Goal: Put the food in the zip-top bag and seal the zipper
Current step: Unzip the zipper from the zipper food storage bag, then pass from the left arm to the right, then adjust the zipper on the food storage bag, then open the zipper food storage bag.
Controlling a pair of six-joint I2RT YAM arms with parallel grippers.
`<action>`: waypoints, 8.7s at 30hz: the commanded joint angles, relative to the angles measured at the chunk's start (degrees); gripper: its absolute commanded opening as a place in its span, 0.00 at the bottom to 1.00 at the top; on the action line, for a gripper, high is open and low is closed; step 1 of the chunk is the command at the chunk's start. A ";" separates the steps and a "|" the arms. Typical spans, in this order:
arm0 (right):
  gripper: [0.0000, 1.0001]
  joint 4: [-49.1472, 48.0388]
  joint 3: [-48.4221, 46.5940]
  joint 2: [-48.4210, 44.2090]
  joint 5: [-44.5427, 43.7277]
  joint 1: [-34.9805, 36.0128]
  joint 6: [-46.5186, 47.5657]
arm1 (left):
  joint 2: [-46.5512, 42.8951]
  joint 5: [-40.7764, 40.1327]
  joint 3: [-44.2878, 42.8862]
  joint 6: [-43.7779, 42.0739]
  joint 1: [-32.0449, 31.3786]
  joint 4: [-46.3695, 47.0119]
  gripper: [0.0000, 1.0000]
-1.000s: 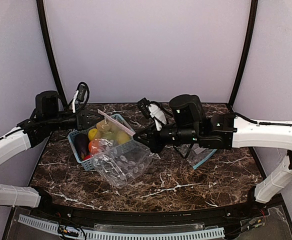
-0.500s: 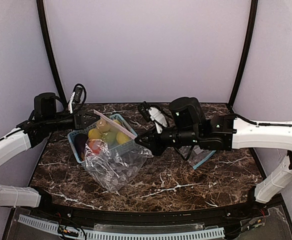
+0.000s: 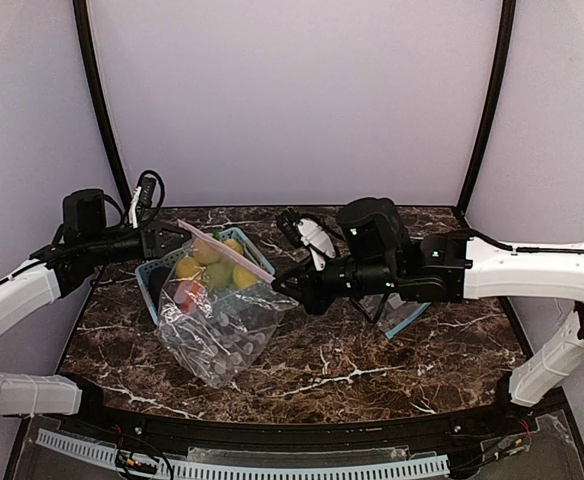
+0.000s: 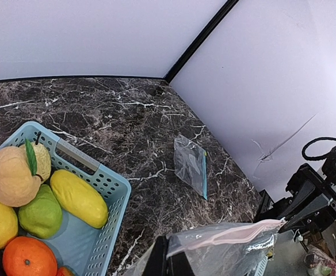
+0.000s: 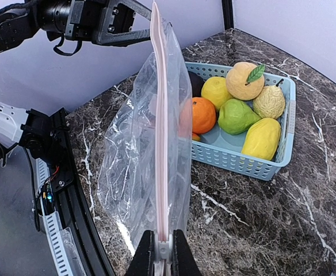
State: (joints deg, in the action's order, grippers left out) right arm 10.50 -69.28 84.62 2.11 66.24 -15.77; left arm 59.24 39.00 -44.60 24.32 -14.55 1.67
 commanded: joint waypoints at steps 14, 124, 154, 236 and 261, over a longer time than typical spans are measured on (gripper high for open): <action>0.00 5.84 1.43 -2.27 0.26 0.02 -1.29 | -1.59 -1.83 0.74 -0.35 5.03 2.12 0.01; 0.00 13.87 -5.46 -0.62 -9.37 -4.60 -6.81 | -4.70 -17.91 4.40 5.99 -11.44 1.49 0.84; 0.00 -3.69 -0.10 0.26 1.75 -3.92 -12.27 | 11.56 -25.00 3.72 23.08 -32.75 28.59 0.70; 0.55 23.49 -17.79 17.79 -40.16 -0.68 -11.19 | 14.42 -36.10 -6.38 14.34 -37.66 6.24 0.01; 0.00 27.91 -18.38 13.60 -32.86 -2.28 -16.15 | 14.04 -41.04 -4.71 14.05 -37.57 4.10 0.45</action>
State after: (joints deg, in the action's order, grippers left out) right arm 38.85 -85.06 96.90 -33.58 63.66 -30.81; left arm 71.57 -7.60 -49.34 37.67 -52.51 -2.02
